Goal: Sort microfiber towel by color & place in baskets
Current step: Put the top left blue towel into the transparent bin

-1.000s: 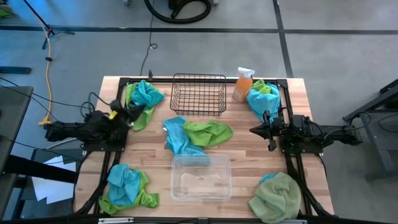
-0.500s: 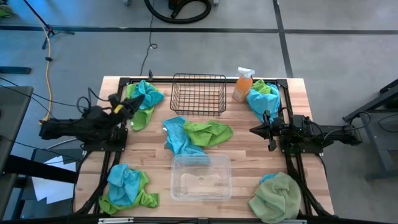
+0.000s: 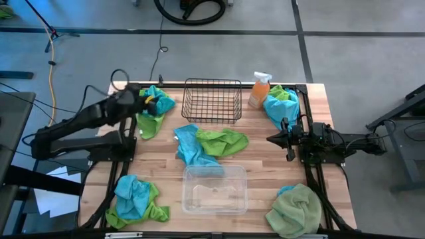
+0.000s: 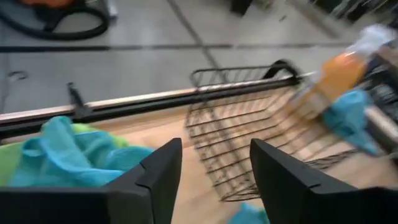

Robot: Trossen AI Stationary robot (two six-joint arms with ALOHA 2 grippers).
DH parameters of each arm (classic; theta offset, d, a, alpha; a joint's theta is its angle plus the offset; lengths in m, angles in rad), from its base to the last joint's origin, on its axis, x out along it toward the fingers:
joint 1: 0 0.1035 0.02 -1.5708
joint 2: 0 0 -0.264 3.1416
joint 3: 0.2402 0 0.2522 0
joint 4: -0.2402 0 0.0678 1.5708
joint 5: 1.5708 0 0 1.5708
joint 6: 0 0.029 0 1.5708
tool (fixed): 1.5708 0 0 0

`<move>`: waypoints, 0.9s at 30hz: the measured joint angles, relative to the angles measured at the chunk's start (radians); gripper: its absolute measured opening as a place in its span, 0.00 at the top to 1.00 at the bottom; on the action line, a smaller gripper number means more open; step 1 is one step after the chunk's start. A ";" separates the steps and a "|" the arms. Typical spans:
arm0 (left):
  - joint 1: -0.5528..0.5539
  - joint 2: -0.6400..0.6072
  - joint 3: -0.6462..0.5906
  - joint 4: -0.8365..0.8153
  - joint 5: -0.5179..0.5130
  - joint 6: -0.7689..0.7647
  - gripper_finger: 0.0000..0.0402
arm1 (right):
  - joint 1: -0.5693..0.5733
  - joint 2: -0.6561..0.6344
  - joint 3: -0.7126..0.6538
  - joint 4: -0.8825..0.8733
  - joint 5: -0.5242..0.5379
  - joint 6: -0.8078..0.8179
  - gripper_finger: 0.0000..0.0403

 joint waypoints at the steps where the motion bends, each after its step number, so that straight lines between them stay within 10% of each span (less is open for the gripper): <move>1: 0.028 0.031 0.011 -0.004 0.014 0.006 0.53 | 0.000 0.000 0.000 0.000 0.000 0.000 1.00; 15: 0.339 0.512 0.340 -0.275 0.245 0.056 0.48 | 0.000 0.000 0.000 0.000 0.000 0.000 1.00; 27: 0.458 0.667 0.258 -0.300 0.269 -0.062 0.48 | 0.000 0.000 0.000 0.000 0.000 0.000 1.00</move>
